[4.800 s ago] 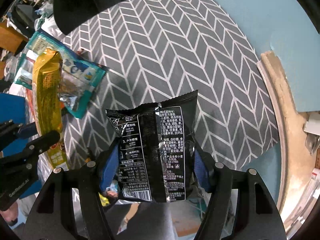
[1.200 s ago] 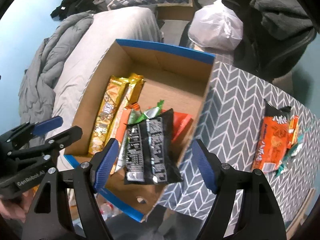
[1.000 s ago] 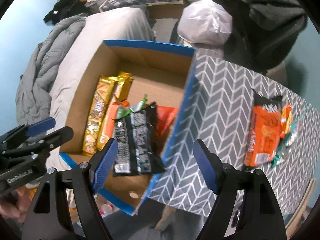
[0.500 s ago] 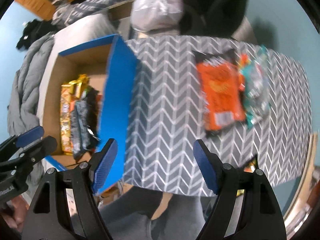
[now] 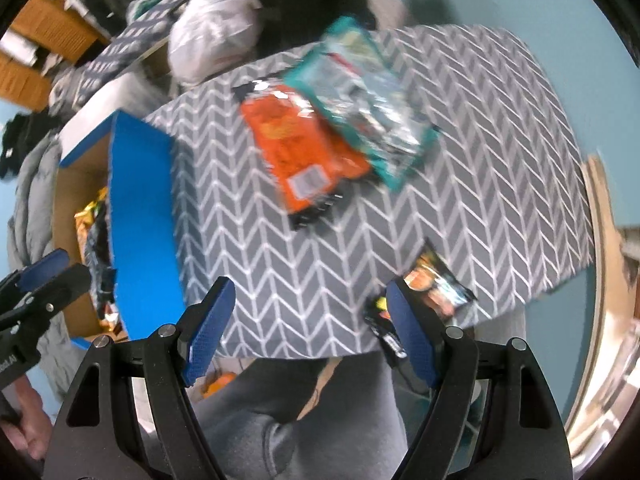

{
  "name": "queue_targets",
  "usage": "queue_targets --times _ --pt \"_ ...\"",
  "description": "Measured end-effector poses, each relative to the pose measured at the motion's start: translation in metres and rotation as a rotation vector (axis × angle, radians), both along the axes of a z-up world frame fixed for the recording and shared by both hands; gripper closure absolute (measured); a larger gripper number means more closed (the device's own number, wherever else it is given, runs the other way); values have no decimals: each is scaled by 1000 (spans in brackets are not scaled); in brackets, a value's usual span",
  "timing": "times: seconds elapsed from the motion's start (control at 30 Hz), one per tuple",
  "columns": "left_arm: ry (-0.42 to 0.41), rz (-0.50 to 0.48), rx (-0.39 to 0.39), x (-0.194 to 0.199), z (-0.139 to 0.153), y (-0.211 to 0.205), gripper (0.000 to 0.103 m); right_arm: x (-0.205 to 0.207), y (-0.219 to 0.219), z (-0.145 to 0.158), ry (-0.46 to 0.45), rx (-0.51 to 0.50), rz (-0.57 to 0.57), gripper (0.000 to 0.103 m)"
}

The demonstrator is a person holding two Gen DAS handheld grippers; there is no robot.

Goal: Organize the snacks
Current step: 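Move both grippers back over the remaining snacks on the table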

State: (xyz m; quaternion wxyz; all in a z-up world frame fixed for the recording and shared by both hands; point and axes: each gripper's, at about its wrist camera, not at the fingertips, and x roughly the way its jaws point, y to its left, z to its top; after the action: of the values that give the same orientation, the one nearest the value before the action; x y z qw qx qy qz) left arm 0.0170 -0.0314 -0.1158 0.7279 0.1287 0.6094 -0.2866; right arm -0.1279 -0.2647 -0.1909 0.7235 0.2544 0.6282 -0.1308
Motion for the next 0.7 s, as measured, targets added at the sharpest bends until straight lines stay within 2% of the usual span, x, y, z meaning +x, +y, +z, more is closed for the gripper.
queue_targets --times 0.43,0.7 --pt "22 -54 44 -12 -16 -31 28 -64 -47 -25 68 35 -220 23" --pt "43 -60 85 -16 -36 -44 27 -78 -61 -49 99 82 -319 23"
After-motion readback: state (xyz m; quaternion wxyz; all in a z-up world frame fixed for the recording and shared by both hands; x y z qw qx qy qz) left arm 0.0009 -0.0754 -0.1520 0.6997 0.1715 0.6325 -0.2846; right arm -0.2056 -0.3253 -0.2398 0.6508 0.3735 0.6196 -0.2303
